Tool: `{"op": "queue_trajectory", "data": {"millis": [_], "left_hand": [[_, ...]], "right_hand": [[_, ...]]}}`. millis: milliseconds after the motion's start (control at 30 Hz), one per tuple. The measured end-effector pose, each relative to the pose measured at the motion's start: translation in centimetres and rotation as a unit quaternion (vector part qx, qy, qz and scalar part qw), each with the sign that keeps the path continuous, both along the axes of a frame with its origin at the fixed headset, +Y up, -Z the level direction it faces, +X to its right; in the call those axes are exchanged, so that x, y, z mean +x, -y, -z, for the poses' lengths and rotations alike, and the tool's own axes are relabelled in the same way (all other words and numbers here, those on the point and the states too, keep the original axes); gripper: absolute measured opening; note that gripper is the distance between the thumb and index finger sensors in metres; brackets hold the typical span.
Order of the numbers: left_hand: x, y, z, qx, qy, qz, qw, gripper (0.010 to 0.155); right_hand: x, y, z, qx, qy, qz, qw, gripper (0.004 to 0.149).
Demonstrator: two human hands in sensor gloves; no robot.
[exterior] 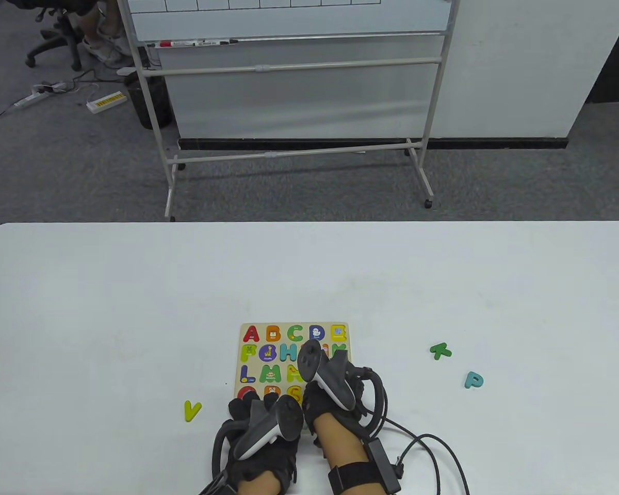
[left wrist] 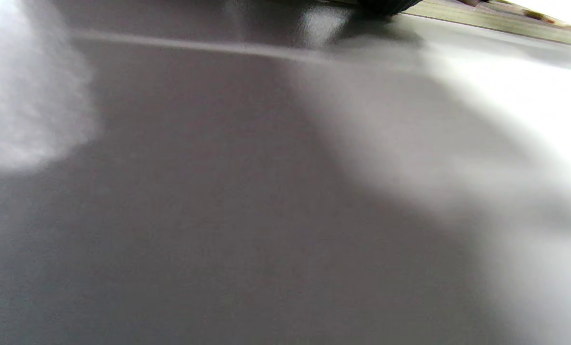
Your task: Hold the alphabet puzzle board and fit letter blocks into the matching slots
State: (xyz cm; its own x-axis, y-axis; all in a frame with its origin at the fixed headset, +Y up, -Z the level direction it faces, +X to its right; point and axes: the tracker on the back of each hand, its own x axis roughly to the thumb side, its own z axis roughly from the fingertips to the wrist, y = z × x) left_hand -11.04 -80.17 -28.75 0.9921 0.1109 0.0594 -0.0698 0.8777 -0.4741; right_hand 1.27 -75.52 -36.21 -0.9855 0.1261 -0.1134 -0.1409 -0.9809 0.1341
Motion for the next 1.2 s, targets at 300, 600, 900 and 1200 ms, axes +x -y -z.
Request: {"op": "queue_trajectory", "data": {"millis": [300, 600, 900, 1200], "left_hand": [[0.0, 0.0, 0.0, 0.0, 0.0, 0.001, 1.0, 0.081], [0.1, -0.1, 0.0, -0.001, -0.001, 0.003, 1.0, 0.081], [0.1, -0.1, 0.0, -0.001, 0.0, 0.002, 1.0, 0.081], [0.1, -0.1, 0.0, -0.001, 0.0, 0.002, 1.0, 0.081]], "right_hand": [[0.2, 0.1, -0.1, 0.012, -0.01, -0.001, 1.0, 0.043], [1.3, -1.0, -0.6, 0.023, -0.025, 0.014, 0.999, 0.05], [7.3, -5.6, -1.4, 0.071, 0.006, 0.019, 0.997, 0.058], [17.0, -9.0, -2.6, 0.084, 0.1, 0.017, 0.991, 0.062]]}}
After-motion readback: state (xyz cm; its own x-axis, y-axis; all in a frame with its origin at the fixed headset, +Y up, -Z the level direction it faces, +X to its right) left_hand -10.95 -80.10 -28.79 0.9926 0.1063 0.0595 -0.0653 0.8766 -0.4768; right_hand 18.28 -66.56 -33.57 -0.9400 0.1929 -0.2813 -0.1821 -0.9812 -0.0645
